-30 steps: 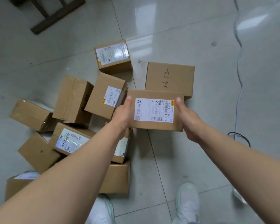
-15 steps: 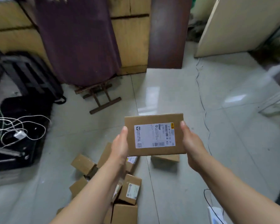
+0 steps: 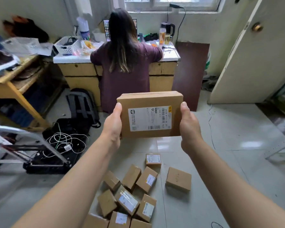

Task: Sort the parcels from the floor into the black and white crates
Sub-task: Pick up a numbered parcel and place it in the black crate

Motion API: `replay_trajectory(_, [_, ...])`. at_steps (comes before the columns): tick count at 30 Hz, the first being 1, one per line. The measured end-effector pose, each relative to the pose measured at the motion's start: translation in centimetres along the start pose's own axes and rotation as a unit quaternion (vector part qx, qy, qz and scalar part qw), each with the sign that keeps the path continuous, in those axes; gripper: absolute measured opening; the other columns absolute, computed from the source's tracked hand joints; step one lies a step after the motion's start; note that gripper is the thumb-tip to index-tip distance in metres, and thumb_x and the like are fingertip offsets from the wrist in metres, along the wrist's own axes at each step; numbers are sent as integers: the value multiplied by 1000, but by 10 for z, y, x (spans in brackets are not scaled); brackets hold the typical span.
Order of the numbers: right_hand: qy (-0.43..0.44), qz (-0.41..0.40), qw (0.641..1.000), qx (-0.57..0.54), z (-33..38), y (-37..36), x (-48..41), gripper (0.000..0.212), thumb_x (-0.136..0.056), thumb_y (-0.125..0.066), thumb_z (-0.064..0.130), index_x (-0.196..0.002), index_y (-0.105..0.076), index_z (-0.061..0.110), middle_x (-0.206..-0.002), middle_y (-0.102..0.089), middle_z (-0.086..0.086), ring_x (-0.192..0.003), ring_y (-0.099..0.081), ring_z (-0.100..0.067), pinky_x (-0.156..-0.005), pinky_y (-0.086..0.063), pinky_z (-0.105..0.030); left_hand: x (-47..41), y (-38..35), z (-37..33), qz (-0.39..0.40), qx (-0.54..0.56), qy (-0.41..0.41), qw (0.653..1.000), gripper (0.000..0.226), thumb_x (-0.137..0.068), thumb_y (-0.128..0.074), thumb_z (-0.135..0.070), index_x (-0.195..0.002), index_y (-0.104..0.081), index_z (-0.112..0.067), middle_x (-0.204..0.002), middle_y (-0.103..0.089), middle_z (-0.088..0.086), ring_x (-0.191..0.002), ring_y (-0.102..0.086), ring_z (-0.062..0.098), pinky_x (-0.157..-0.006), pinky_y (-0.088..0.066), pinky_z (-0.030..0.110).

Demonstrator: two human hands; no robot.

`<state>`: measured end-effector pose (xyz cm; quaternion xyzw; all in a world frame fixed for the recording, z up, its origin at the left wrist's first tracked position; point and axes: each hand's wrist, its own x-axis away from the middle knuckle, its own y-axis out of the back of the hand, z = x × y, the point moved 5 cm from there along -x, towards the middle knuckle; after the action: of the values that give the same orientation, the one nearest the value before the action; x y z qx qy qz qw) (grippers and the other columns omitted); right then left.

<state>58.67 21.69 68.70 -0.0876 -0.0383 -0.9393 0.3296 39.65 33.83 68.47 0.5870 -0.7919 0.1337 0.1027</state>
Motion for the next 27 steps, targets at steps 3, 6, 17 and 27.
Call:
replay_trajectory(3, [12,4,1000,-20,28,-20,19,36,-93,-37,59,-84,-55,29,-65,-69,16,-59,-65,4,-45,-45,-13,23,24,-33,-7,11,-42,999,47,-95,-35,-59,-101,-67,-25,-72,-73,-14,-58,-67,0,-42,-49,17])
replay_trajectory(6, [2,19,999,-34,48,-41,39,46,-90,-37,64,-81,-61,25,-58,-68,18,-52,-64,3,-40,-45,-14,47,53,-55,-19,23,-70,997,50,-92,-32,-65,-93,-70,-32,-79,-75,-9,-64,-70,4,-44,-51,19])
replay_trajectory(17, [-21,187,982,29,64,-107,88,68,-78,-37,79,-97,-64,19,-89,-70,0,-82,-66,-21,-66,-55,-34,133,149,-49,-189,73,-83,976,24,-86,-44,-29,-63,-45,-22,-52,-53,-7,-51,-54,10,-58,-39,29])
replay_trajectory(27, [-47,387,917,87,33,-179,189,64,-60,-49,83,-92,-65,30,-98,-69,0,-91,-66,-23,-89,-52,-48,256,240,2,-379,147,-77,910,24,-77,-38,-3,-68,-57,-16,-61,-52,1,-61,-43,17,-54,-32,26])
